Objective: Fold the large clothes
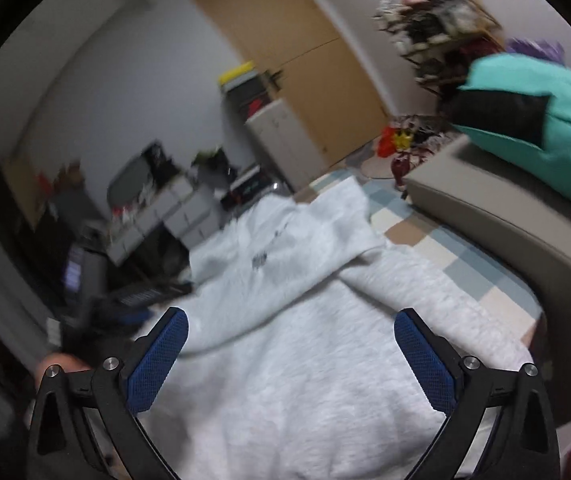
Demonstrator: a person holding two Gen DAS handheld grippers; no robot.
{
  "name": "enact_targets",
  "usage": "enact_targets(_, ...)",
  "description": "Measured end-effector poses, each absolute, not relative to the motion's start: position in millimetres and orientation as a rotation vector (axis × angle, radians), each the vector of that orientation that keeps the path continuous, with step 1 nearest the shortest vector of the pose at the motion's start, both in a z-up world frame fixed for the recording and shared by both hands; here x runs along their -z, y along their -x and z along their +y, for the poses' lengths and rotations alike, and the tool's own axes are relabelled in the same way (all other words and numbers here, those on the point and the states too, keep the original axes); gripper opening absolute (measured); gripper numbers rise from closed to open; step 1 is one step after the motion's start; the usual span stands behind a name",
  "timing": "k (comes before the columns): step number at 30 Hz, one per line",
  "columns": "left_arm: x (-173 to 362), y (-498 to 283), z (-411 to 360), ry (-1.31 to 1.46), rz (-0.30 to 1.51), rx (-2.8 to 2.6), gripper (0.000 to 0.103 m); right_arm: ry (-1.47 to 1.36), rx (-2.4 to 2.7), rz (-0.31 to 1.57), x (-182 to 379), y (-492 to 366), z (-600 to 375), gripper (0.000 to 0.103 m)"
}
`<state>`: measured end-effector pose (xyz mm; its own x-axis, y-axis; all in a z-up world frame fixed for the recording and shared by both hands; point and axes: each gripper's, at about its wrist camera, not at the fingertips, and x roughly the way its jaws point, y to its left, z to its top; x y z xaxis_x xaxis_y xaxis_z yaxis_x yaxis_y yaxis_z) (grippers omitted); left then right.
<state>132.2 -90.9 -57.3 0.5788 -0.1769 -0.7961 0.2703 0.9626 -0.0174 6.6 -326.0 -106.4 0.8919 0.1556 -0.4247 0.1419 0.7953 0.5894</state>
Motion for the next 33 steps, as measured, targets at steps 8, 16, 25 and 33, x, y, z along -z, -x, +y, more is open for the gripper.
enact_targets(8, 136.5, -192.3, -191.0, -0.305, 1.105, 0.21, 0.102, -0.79, -0.066, 0.487, 110.7, -10.1, -355.2, 0.103)
enact_targets(16, 156.2, -185.8, -151.4, -0.188, 1.182, 0.231, 0.102, -0.842, -0.129, 0.491, 105.9, -3.9, -365.2, 0.103)
enact_targets(25, 76.8, -87.7, 18.4, -0.132, 0.96, 0.2, 0.102, -0.855, -0.156, 0.517, 109.8, -6.8, -358.8, 0.103)
enact_targets(33, 30.9, -35.4, 211.4, 0.226, 0.832, -0.145, 0.102, -0.668, -0.263, 0.486, 90.6, -0.3, -312.7, 0.103)
